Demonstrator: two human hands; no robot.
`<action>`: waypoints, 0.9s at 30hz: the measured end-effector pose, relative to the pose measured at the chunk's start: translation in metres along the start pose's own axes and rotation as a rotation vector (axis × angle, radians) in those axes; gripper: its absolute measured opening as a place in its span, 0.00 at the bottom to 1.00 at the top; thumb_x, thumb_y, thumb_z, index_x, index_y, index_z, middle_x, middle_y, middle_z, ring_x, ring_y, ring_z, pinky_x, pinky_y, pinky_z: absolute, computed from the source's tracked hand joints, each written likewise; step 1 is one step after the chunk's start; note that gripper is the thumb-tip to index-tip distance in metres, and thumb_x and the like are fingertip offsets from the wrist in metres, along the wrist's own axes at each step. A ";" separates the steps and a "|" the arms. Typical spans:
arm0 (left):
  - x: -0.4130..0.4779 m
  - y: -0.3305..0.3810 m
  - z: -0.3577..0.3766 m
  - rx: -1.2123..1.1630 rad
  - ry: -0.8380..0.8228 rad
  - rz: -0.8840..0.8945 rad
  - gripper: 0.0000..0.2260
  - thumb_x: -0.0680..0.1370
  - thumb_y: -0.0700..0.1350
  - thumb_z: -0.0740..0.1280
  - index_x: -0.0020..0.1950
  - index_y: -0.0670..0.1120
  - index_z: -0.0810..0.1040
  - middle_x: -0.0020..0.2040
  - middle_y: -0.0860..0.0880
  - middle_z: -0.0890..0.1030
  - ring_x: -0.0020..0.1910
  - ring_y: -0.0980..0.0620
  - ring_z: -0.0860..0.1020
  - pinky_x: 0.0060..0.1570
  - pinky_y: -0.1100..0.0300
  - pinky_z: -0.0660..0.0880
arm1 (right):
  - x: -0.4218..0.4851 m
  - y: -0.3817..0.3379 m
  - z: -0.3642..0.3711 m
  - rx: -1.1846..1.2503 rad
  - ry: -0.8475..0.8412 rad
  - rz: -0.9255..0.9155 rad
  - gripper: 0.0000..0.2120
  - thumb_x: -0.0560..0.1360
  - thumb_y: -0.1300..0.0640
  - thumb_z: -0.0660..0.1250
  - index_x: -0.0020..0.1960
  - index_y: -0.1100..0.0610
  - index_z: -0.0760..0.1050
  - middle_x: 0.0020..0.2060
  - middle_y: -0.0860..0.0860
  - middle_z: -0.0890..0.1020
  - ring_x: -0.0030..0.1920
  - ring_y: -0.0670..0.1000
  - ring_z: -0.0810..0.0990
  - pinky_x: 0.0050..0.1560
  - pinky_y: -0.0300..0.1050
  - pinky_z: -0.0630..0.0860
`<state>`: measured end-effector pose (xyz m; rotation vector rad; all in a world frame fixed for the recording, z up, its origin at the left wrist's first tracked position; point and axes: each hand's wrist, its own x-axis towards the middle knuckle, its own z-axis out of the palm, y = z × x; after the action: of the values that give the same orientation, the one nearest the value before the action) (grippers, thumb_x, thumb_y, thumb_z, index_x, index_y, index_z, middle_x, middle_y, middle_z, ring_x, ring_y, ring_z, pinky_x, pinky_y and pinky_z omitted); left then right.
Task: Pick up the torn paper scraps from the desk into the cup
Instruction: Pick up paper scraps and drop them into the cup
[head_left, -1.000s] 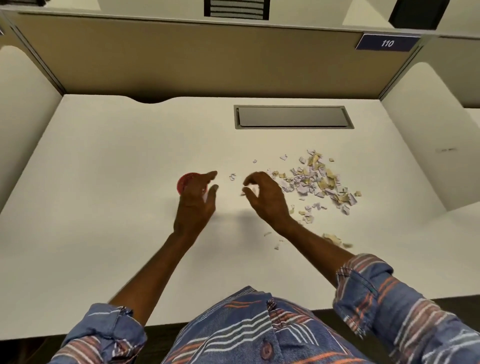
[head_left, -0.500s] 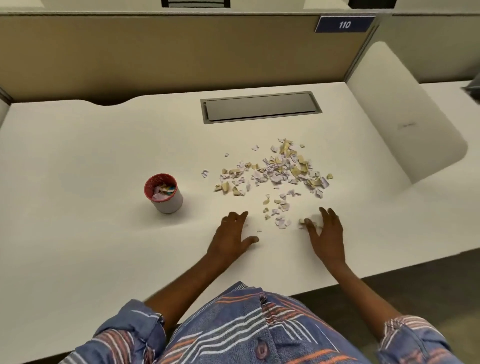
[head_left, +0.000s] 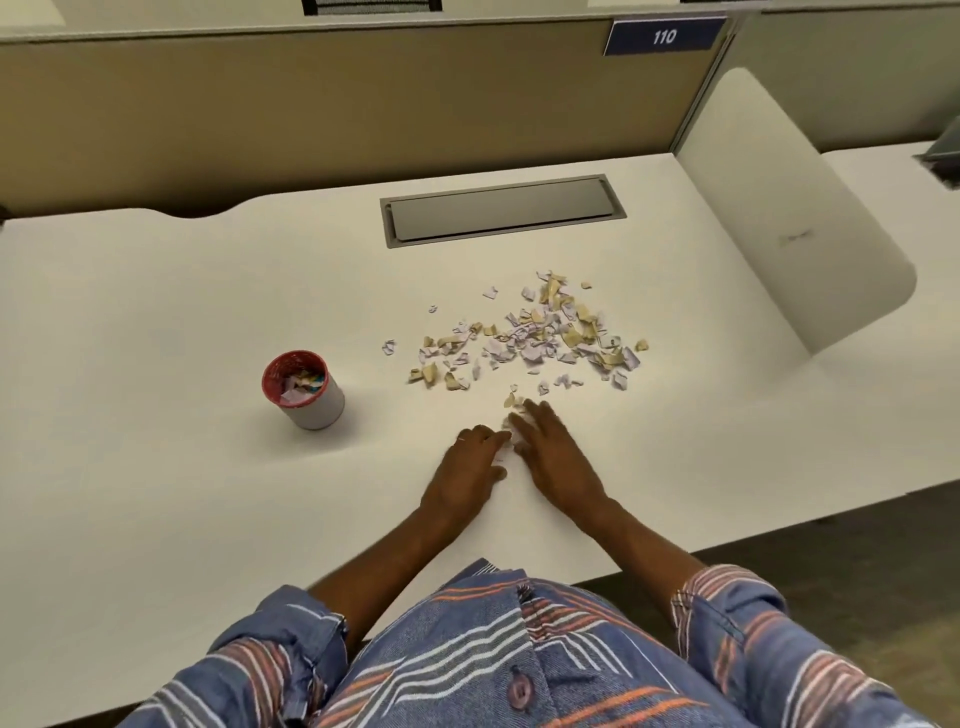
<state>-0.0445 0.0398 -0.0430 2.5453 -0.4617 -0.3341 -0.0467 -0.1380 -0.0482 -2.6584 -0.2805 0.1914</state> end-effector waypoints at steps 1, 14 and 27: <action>0.002 -0.001 -0.001 0.039 0.028 -0.006 0.25 0.77 0.47 0.69 0.74 0.50 0.68 0.69 0.48 0.72 0.66 0.47 0.70 0.63 0.54 0.71 | -0.002 0.001 0.000 -0.006 0.012 -0.016 0.21 0.84 0.55 0.57 0.77 0.53 0.65 0.78 0.54 0.62 0.79 0.55 0.58 0.77 0.52 0.62; 0.053 0.000 -0.007 0.414 -0.263 0.291 0.29 0.82 0.54 0.60 0.80 0.55 0.51 0.81 0.48 0.43 0.80 0.45 0.41 0.77 0.46 0.50 | -0.038 0.041 -0.028 -0.207 -0.186 -0.231 0.26 0.85 0.52 0.55 0.80 0.53 0.54 0.81 0.53 0.52 0.81 0.55 0.49 0.80 0.50 0.55; -0.005 -0.036 -0.020 0.263 -0.105 0.451 0.21 0.82 0.39 0.59 0.76 0.47 0.67 0.77 0.47 0.65 0.76 0.46 0.63 0.72 0.55 0.67 | -0.055 0.057 -0.023 -0.192 -0.125 -0.289 0.28 0.75 0.72 0.66 0.73 0.58 0.70 0.72 0.58 0.72 0.72 0.60 0.71 0.64 0.51 0.77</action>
<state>-0.0334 0.0800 -0.0448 2.5794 -1.1614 -0.2507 -0.0863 -0.2099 -0.0493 -2.7564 -0.7515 0.2480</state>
